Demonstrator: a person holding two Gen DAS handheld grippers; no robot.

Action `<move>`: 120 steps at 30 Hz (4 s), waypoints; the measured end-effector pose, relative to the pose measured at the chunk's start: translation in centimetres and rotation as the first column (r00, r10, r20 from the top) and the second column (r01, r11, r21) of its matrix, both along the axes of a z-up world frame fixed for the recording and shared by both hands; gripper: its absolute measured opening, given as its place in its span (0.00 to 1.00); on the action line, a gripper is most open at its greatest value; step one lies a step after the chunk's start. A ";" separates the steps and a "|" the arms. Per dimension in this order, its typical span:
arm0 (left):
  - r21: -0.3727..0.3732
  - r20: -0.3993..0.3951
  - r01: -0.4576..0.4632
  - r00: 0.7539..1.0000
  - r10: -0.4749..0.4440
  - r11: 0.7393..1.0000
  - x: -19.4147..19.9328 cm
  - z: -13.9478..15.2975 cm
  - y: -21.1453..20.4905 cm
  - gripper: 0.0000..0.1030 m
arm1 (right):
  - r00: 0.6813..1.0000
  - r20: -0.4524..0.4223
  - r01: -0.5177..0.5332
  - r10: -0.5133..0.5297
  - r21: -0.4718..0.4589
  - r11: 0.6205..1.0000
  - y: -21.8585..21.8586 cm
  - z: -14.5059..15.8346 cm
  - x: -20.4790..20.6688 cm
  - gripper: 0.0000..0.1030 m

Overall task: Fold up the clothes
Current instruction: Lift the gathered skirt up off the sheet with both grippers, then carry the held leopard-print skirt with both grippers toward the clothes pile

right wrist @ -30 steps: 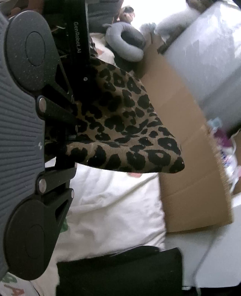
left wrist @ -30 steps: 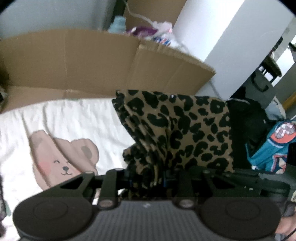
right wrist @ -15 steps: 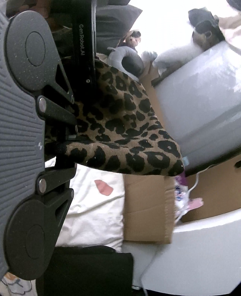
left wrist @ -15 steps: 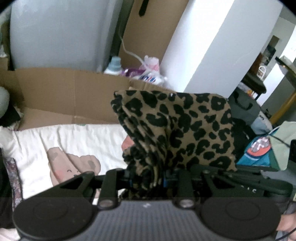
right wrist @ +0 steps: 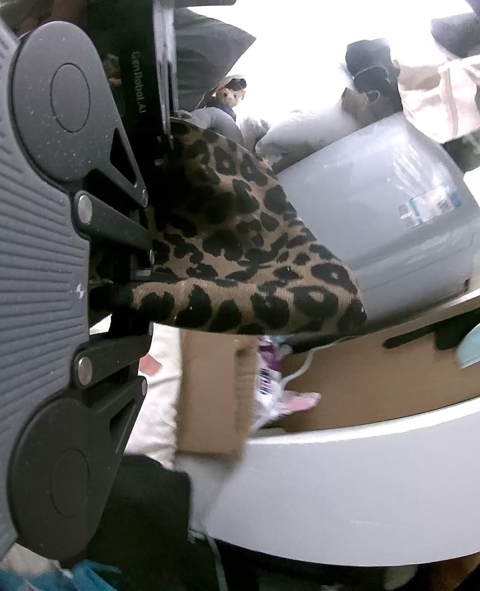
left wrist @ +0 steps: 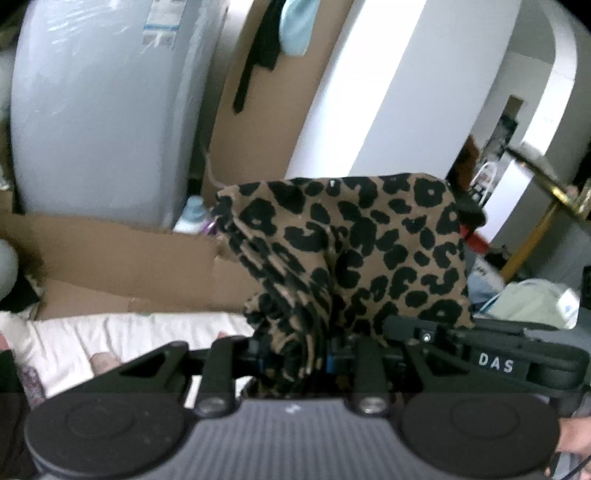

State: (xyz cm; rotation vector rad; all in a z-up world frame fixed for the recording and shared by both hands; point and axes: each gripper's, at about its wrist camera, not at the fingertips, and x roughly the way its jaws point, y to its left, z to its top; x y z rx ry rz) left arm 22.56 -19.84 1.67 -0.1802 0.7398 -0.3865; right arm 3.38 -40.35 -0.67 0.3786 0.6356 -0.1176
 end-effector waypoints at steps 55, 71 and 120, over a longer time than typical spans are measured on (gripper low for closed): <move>-0.077 0.122 0.205 0.973 -0.195 0.976 -6.0 13.5 -18.5 0.28 | 0.976 0.179 0.160 -0.126 -0.189 0.969 -13.0 20.9 -19.0 0.05; -0.101 0.004 0.224 0.975 -0.224 0.969 0.1 1.0 -22.1 0.28 | 0.985 0.072 0.165 -0.156 -0.151 0.975 -19.3 9.7 -16.1 0.05; -0.100 -0.310 0.224 0.919 -0.244 0.970 23.2 -32.3 -25.1 0.28 | 0.968 -0.216 0.127 -0.127 -0.013 0.992 -35.0 -26.7 5.0 0.05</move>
